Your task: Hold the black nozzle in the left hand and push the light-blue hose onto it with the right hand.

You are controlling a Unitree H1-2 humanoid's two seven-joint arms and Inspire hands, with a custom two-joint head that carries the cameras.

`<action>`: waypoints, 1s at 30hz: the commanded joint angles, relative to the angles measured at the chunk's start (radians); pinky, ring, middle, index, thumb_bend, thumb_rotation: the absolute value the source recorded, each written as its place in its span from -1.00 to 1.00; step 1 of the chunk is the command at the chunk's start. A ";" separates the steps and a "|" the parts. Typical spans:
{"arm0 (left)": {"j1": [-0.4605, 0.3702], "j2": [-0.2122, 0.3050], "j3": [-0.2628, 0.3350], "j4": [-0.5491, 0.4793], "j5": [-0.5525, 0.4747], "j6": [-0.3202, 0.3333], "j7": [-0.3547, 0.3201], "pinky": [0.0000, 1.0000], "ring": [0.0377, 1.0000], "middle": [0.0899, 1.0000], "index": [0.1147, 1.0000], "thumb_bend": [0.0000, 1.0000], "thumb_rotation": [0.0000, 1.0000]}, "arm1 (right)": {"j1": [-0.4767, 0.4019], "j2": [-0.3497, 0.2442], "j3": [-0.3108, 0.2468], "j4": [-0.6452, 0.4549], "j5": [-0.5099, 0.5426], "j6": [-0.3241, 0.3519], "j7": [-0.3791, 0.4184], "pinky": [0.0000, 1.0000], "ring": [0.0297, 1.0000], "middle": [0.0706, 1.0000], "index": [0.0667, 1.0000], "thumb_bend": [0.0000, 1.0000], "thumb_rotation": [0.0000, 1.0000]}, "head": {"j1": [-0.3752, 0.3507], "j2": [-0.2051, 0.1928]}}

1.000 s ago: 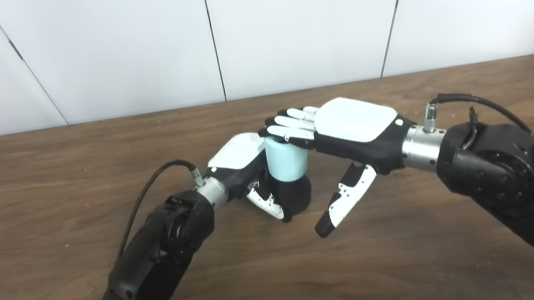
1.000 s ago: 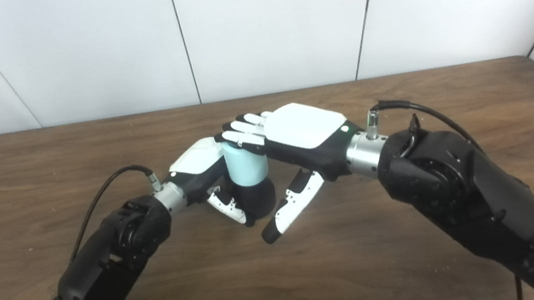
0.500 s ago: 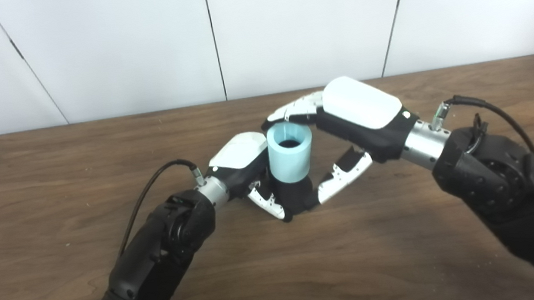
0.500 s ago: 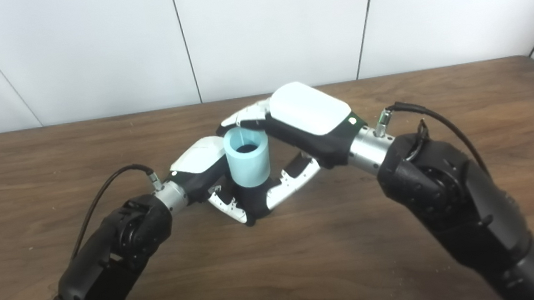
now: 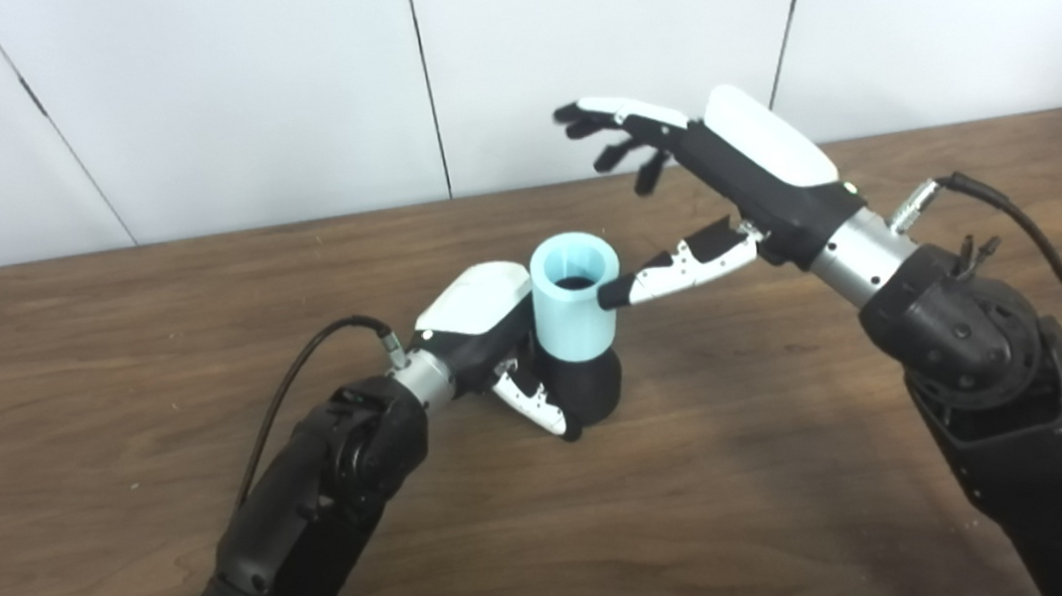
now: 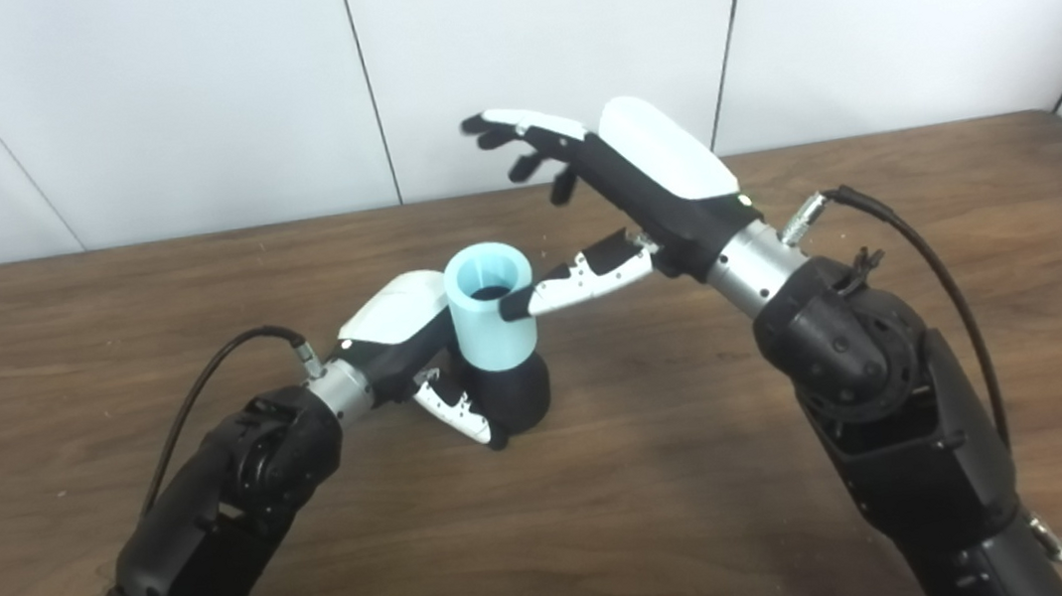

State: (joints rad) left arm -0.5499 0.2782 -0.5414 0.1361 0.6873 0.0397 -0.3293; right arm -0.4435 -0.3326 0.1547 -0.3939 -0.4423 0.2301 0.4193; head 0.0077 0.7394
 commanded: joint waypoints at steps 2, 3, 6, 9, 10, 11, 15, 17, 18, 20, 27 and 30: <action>0.019 0.028 -0.014 0.028 0.043 0.039 -0.050 0.05 -0.01 -0.17 -0.16 0.05 -1.00 | -0.044 -0.024 -0.016 -0.026 0.024 0.067 0.031 0.10 0.46 0.70 0.87 0.31 -0.82 | 0.001 0.001; 0.019 0.028 -0.014 0.028 0.043 0.039 -0.050 0.05 -0.01 -0.17 -0.15 0.05 -1.00 | -0.042 -0.032 -0.015 -0.026 0.024 0.087 0.042 0.11 0.46 0.71 0.87 0.30 -0.88 | 0.003 0.000; 0.019 0.029 -0.014 0.029 0.042 0.038 -0.050 0.02 -0.02 -0.17 -0.15 0.05 -1.00 | -0.032 -0.054 -0.007 -0.028 0.016 0.142 0.071 0.15 0.48 0.73 0.87 0.27 -0.99 | 0.004 0.000; 0.019 0.030 -0.013 0.029 0.041 0.038 -0.051 0.02 -0.02 -0.17 -0.16 0.05 -1.00 | -0.020 -0.066 -0.001 -0.029 0.008 0.176 0.079 0.17 0.49 0.73 0.85 0.26 -1.00 | 0.007 -0.001; 0.019 0.031 -0.012 0.029 0.040 0.038 -0.051 0.04 -0.02 -0.17 -0.16 0.05 -1.00 | -0.017 -0.068 0.000 -0.029 0.005 0.185 0.078 0.16 0.48 0.72 0.83 0.27 -1.00 | 0.007 -0.001; 0.020 0.033 -0.010 0.026 0.036 0.038 -0.053 0.05 -0.02 -0.17 -0.15 0.05 -1.00 | -0.009 -0.067 -0.001 -0.029 0.000 0.197 0.074 0.16 0.48 0.72 0.82 0.28 -1.00 | 0.007 -0.001; 0.024 0.032 0.010 0.018 0.012 0.037 -0.052 0.10 0.04 -0.14 -0.14 0.05 -1.00 | 0.024 -0.043 -0.013 -0.011 -0.021 0.217 0.029 0.12 0.44 0.62 0.71 0.40 -1.00 | 0.008 -0.001; 0.032 0.029 0.028 0.008 -0.002 0.042 -0.048 0.12 0.07 -0.13 -0.13 0.05 -1.00 | 0.042 -0.022 -0.023 0.010 -0.025 0.211 -0.006 0.11 0.43 0.61 0.70 0.42 -1.00 | 0.008 -0.001; 0.036 0.027 0.038 0.002 -0.009 0.045 -0.046 0.25 0.20 0.09 0.10 0.43 -0.81 | 0.050 -0.011 -0.028 0.021 -0.025 0.207 -0.024 0.09 0.42 0.60 0.69 0.44 -1.00 | 0.008 -0.001; 0.049 0.027 0.063 -0.016 -0.024 0.050 -0.037 0.39 0.34 0.34 0.36 0.76 -0.63 | 0.068 0.010 -0.038 0.042 -0.025 0.199 -0.059 0.08 0.41 0.60 0.69 0.45 -1.00 | 0.015 -0.001; 0.100 0.035 0.161 -0.088 -0.042 0.067 0.010 0.87 0.79 0.78 0.79 1.00 -0.57 | 0.110 0.045 -0.054 0.074 0.001 0.178 -0.124 0.09 0.41 0.59 0.69 0.46 -1.00 | 0.019 0.000; 0.118 0.041 0.196 -0.101 -0.044 0.077 0.019 0.94 0.85 0.80 0.79 1.00 -0.60 | 0.117 0.051 -0.052 0.075 0.010 0.180 -0.136 0.09 0.41 0.59 0.69 0.46 -0.98 | 0.023 0.000</action>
State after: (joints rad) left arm -0.4262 0.2816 -0.3728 0.0432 0.6289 0.0726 -0.3248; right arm -0.3026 -0.2851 0.1130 -0.3000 -0.4446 0.4418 0.3090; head 0.0291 0.7394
